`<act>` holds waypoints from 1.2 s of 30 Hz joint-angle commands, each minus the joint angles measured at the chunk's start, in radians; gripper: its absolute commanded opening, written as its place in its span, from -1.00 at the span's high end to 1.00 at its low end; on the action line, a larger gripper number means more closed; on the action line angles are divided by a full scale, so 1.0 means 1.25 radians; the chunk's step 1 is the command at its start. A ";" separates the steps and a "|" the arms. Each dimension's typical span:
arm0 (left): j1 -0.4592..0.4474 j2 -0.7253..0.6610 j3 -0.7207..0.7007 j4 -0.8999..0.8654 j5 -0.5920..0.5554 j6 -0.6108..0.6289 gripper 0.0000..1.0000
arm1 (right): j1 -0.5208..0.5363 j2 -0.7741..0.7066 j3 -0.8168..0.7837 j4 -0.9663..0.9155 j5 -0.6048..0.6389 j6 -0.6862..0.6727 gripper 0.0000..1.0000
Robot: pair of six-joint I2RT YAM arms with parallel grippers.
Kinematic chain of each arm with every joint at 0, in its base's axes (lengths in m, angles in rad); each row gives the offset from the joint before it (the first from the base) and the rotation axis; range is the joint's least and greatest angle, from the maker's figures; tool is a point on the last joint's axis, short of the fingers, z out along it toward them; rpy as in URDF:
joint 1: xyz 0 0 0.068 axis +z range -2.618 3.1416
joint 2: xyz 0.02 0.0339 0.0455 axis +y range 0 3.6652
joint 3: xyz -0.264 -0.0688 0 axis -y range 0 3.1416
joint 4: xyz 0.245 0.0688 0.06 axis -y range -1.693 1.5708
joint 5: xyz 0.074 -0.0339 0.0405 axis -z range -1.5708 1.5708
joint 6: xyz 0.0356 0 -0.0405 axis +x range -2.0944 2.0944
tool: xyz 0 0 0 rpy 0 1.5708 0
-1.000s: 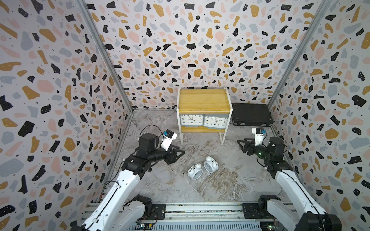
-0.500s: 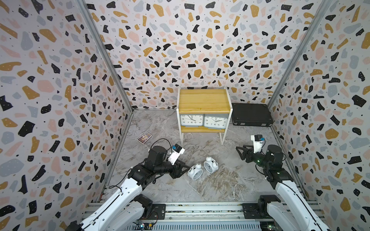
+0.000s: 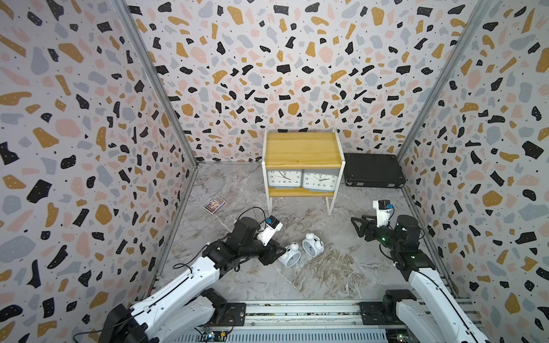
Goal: Place the alarm clocks on the shelf by style
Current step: Pick up the alarm from the center of the board.
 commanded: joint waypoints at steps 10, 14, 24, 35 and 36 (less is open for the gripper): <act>-0.031 0.059 -0.001 0.064 -0.045 0.037 0.27 | 0.004 -0.002 -0.001 -0.015 0.008 0.001 -0.34; -0.032 0.081 0.004 0.079 -0.043 0.041 0.37 | 0.005 -0.001 0.000 -0.014 0.007 0.001 -0.34; -0.034 0.112 0.028 0.050 -0.033 0.070 0.95 | 0.005 -0.003 0.005 -0.014 -0.005 0.000 -0.34; -0.031 0.068 0.148 -0.101 -0.085 0.172 1.00 | 0.012 -0.002 0.060 0.045 -0.172 -0.021 -0.24; -0.030 0.071 0.164 -0.114 -0.082 0.181 1.00 | 0.013 0.004 0.067 0.051 -0.194 -0.023 -0.22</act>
